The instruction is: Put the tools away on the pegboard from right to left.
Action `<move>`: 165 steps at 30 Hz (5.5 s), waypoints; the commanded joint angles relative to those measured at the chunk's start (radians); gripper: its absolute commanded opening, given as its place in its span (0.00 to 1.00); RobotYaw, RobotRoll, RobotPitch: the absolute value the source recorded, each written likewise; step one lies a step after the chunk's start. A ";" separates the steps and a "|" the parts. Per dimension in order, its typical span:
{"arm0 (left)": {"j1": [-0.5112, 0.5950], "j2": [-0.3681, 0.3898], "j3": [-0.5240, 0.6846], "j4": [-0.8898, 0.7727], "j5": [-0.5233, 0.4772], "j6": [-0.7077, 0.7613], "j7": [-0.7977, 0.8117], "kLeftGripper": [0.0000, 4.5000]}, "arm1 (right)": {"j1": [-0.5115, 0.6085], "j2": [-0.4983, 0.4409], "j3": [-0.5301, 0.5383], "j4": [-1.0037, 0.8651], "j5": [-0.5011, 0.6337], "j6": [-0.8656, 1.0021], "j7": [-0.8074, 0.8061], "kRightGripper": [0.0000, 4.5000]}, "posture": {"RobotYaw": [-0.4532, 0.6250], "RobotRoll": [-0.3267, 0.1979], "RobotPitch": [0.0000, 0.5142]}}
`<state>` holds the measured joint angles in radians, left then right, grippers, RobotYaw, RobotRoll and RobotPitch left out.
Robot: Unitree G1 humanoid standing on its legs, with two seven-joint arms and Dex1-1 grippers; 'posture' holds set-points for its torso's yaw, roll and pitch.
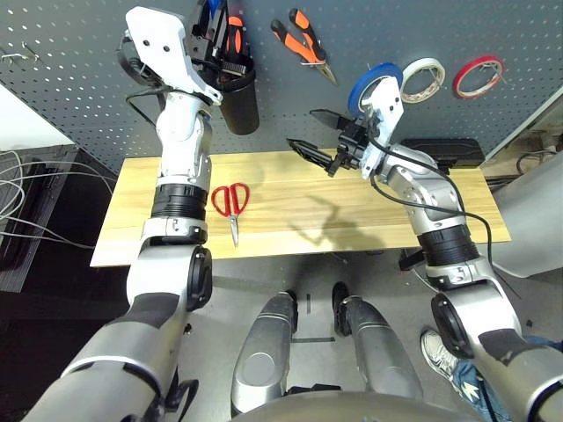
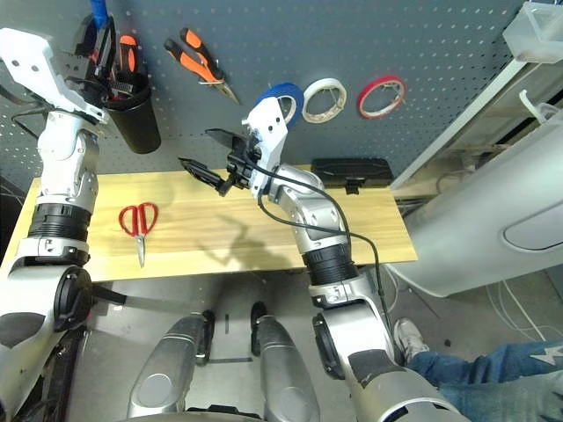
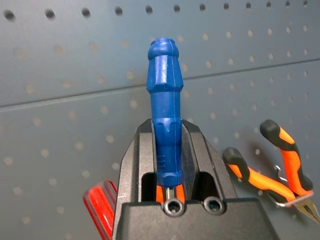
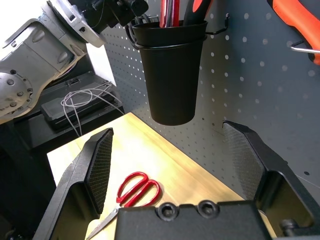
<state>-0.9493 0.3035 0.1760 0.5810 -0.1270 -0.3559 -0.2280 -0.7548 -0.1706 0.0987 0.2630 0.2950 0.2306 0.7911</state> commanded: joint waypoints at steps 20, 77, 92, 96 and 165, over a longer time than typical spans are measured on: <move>0.291 0.145 -0.160 -0.556 -0.046 0.162 -0.332 1.00 | 0.033 -0.026 -0.007 0.048 -0.022 -0.050 -0.002 1.00 | 0.57 0.62 0.47; 0.315 0.091 -0.040 0.549 0.121 0.335 0.185 1.00 | -0.038 0.101 0.070 0.532 -0.233 -0.174 -0.127 1.00 | 0.53 0.62 0.58; 0.308 0.103 -0.033 0.626 0.129 0.358 0.222 1.00 | -0.044 0.151 0.091 0.563 -0.260 -0.267 -0.023 1.00 | 0.51 0.62 0.60; 0.300 0.104 -0.047 0.646 0.144 0.392 0.226 1.00 | -0.020 0.158 0.106 0.475 -0.252 -0.237 0.023 1.00 | 0.50 0.62 0.60; 0.614 0.134 0.189 -0.268 0.013 0.018 0.191 0.00 | -0.113 0.153 0.036 0.035 -0.038 -0.104 0.045 1.00 | 0.56 0.62 0.50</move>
<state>-0.3460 0.4364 0.3540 0.3275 -0.1197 -0.3143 -0.0409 -0.8599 -0.0222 0.1325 0.3235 0.2387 0.1123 0.8368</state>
